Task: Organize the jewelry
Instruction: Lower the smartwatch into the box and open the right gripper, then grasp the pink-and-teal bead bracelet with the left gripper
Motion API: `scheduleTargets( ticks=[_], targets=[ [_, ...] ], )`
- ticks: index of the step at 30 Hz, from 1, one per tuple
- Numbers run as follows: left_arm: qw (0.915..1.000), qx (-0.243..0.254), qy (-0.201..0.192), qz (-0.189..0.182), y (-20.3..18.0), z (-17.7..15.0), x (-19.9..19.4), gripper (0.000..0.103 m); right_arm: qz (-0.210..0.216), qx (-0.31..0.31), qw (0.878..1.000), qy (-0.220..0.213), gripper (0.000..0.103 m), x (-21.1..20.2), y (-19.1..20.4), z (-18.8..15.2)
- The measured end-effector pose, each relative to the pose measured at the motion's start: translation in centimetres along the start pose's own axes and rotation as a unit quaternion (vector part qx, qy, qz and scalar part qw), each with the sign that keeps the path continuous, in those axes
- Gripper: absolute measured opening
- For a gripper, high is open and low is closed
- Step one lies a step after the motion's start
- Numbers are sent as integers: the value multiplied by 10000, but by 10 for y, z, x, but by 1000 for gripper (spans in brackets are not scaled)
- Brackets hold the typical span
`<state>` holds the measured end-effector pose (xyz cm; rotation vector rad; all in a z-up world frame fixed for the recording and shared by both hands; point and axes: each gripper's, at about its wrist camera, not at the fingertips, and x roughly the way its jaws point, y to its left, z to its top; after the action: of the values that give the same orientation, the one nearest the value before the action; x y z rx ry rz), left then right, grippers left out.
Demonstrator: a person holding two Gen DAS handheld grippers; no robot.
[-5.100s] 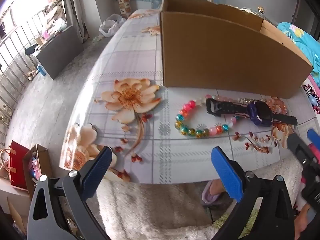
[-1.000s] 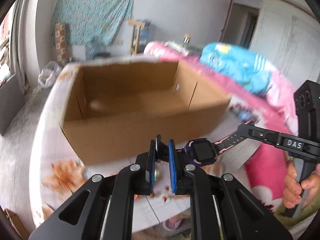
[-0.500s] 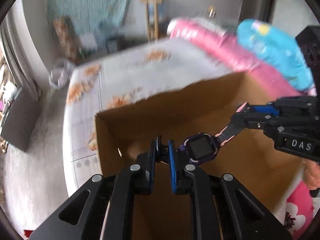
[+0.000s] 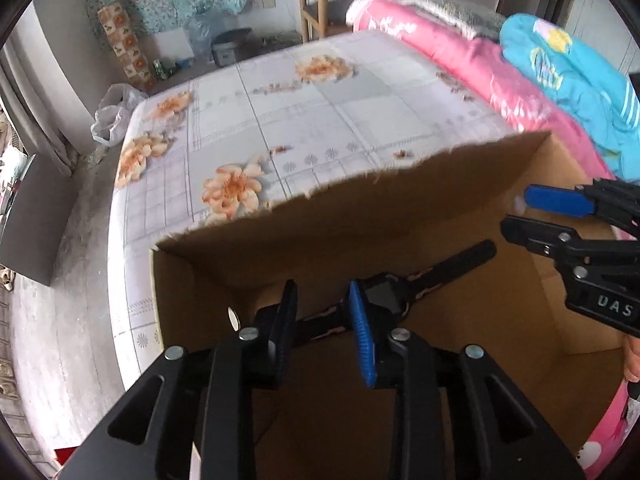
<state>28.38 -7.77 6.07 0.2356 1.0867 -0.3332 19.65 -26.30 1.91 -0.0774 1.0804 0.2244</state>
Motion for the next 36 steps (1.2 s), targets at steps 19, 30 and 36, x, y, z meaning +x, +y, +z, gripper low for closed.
scheduleTargets(
  ticks=[19,30,36],
  targets=[
    [9784,-895,-1864,34,10,-191,-152,61,1766,93,9686,-1746,42,-145,24,-177],
    [9881,-1231,-915,-104,-20,-251,-65,54,2086,1098,9717,-165,33,-35,77,-199],
    [9944,-796,-699,48,-41,-253,-46,43,1804,1051,9779,53,30,-20,100,-182]
  ],
)
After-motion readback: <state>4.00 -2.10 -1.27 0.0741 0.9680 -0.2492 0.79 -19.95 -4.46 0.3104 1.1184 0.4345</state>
